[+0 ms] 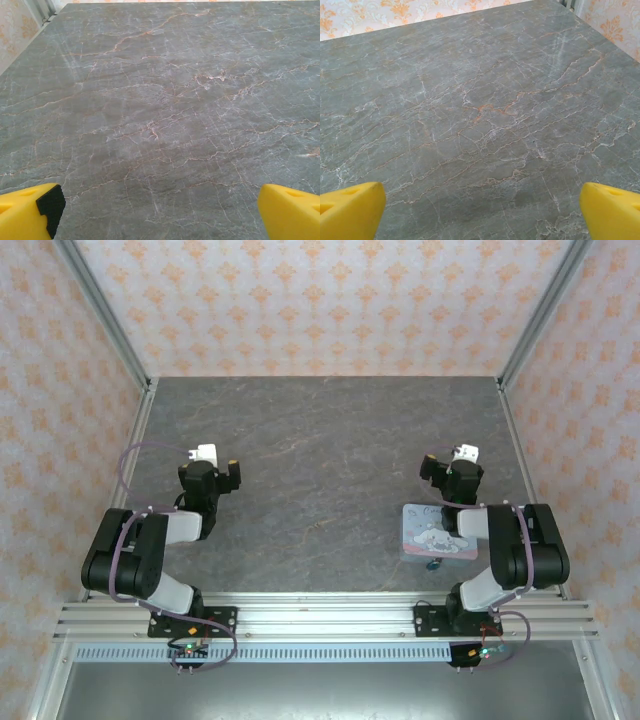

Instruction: Unlock a padlock with a key

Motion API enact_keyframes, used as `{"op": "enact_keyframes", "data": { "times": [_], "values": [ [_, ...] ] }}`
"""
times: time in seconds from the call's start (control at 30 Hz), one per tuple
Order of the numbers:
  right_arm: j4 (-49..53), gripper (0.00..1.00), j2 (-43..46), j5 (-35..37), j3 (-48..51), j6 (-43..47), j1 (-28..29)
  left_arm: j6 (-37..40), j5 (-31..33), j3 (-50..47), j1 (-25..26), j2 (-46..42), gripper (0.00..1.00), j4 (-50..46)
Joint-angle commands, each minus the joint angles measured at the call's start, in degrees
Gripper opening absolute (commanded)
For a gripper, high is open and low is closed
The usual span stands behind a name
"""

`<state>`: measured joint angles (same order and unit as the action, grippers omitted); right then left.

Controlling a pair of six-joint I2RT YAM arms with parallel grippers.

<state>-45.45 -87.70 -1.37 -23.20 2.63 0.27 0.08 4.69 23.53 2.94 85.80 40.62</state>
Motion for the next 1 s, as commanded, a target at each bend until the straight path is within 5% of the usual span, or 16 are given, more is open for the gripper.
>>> {"op": "enact_keyframes", "data": {
  "times": [0.0,0.9,0.97],
  "values": [
    [-0.5,0.99,0.3,-0.6,-0.2,-0.2,-0.3,0.8,-0.3,1.0,-0.5,0.1,1.0,1.9],
    [-0.3,0.99,0.2,-0.6,-0.4,-0.5,-0.3,0.5,-1.4,1.2,-1.0,0.0,1.0,1.3],
    [-0.9,0.99,2.3,3.8,0.4,-2.4,-0.3,1.1,-3.8,1.3,-1.3,-0.5,1.0,1.3]
  ]
}}
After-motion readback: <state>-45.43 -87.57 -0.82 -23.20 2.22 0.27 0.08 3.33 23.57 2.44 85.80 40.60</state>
